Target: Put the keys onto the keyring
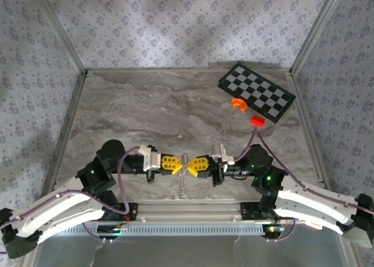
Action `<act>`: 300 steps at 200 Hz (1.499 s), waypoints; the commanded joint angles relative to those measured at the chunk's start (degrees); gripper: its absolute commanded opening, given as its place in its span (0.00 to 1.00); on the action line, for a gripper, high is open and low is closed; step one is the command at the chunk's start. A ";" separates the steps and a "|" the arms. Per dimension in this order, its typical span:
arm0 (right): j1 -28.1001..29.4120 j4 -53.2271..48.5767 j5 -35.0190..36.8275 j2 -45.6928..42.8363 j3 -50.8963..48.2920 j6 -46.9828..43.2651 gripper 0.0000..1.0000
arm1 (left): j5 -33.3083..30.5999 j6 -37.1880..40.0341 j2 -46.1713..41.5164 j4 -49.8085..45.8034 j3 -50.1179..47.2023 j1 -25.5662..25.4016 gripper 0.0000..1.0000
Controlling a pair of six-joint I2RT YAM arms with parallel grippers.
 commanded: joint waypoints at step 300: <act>-0.33 -13.03 0.37 4.93 9.25 5.12 0.00 | 0.42 6.52 -0.66 -2.32 4.36 -0.55 0.00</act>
